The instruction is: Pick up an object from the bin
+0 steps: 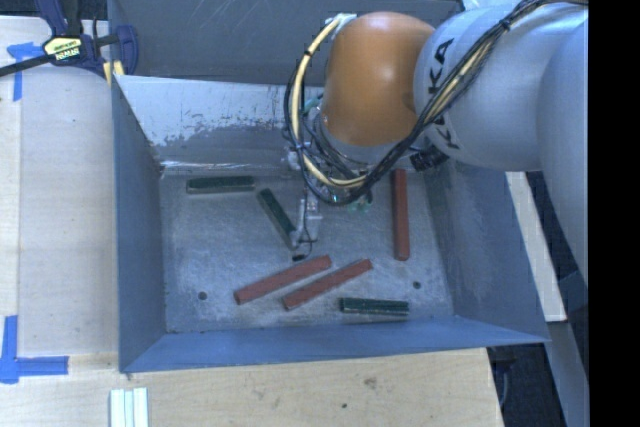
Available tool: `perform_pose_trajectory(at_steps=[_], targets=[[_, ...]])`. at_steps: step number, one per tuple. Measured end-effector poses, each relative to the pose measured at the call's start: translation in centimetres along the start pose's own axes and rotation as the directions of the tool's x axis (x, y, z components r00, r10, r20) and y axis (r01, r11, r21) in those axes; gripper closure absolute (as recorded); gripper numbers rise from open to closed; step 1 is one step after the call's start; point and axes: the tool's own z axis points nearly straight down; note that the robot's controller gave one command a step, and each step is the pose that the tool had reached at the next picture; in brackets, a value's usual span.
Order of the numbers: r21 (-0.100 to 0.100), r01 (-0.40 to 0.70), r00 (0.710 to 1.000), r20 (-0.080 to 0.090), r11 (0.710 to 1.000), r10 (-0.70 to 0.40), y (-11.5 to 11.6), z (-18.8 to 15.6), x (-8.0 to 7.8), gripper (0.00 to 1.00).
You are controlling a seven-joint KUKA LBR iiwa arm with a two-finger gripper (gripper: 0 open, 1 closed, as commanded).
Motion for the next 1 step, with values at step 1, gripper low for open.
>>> perform_pose_trajectory(at_steps=[1], targets=[[-0.002,-0.002,1.000,0.008,1.000,0.002,0.00,-0.46,-0.19,0.00]])
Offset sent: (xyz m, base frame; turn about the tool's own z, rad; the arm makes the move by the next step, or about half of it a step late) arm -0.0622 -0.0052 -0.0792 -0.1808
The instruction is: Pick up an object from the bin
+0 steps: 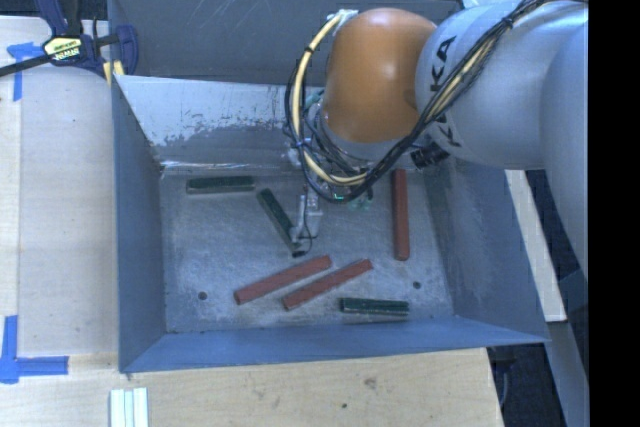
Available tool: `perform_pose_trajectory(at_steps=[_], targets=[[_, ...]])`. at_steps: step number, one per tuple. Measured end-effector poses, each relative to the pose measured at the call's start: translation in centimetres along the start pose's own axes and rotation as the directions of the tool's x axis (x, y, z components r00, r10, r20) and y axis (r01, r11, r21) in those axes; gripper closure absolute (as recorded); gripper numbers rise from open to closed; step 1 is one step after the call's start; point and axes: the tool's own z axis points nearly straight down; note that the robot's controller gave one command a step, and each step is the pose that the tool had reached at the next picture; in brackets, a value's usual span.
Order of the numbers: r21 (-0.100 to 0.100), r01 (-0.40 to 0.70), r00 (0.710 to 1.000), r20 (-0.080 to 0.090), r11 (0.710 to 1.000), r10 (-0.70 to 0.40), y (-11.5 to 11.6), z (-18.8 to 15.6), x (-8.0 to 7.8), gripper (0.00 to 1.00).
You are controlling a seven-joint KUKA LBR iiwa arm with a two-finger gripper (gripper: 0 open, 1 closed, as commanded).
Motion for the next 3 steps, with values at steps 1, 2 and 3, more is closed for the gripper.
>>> perform_pose_trajectory(at_steps=[1,2,3], targets=[[0.001,0.083,0.997,0.005,0.997,-0.083,-0.2,3.6,2.8,0.00],[-0.001,0.312,0.950,0.004,0.950,-0.312,0.5,8.1,5.7,1.00],[-0.001,0.311,0.950,0.004,0.950,-0.311,0.5,8.1,5.7,1.00]])
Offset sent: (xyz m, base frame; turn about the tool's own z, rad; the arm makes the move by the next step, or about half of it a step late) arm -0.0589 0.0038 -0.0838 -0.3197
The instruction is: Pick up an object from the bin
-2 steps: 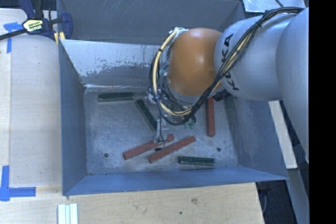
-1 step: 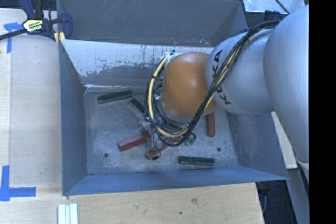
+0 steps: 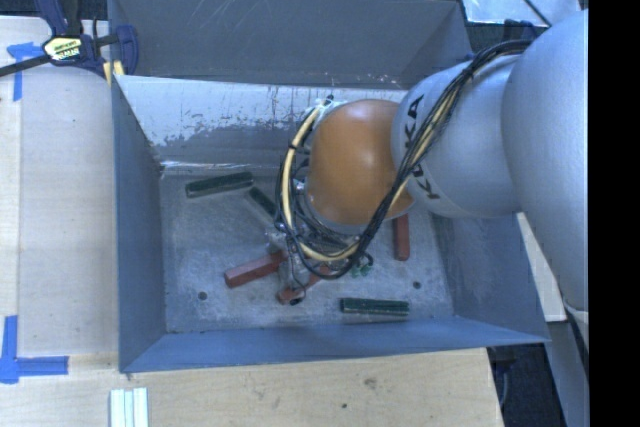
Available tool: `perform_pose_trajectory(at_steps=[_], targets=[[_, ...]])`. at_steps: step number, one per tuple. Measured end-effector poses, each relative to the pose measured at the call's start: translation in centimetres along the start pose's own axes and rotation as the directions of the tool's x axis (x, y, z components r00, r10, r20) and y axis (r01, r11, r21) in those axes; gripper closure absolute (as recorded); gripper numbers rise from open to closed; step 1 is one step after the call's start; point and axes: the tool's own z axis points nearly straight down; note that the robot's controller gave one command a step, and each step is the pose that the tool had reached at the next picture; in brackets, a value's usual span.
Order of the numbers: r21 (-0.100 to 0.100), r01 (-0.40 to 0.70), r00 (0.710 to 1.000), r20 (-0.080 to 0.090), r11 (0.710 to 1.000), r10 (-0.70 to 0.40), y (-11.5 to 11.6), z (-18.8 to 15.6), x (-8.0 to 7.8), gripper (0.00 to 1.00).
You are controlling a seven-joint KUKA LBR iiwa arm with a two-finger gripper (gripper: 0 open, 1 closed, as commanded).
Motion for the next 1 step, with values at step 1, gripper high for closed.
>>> perform_pose_trajectory(at_steps=[1], targets=[[0.000,0.001,1.000,-0.002,1.000,-0.001,-0.03,-0.27,0.03,1.00]])
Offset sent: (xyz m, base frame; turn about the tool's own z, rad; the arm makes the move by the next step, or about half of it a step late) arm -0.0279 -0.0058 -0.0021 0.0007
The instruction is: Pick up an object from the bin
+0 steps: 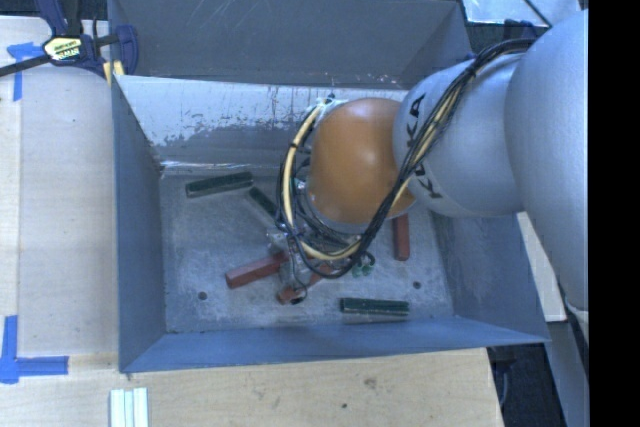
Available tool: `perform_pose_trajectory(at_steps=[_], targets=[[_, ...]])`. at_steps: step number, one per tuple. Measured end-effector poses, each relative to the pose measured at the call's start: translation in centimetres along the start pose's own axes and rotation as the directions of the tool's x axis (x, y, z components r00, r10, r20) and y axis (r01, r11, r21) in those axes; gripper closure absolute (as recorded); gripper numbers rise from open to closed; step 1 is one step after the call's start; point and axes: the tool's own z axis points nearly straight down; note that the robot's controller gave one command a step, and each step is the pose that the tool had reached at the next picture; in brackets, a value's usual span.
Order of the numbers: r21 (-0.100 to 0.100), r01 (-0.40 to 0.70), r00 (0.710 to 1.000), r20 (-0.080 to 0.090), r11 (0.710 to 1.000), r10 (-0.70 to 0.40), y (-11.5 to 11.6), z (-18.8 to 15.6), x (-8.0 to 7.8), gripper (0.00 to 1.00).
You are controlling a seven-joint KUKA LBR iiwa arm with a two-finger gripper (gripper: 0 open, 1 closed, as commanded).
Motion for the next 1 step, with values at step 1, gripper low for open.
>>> perform_pose_trajectory(at_steps=[1], targets=[[0.003,-0.001,1.000,0.003,1.000,0.001,-0.03,-3.66,0.80,1.00]])
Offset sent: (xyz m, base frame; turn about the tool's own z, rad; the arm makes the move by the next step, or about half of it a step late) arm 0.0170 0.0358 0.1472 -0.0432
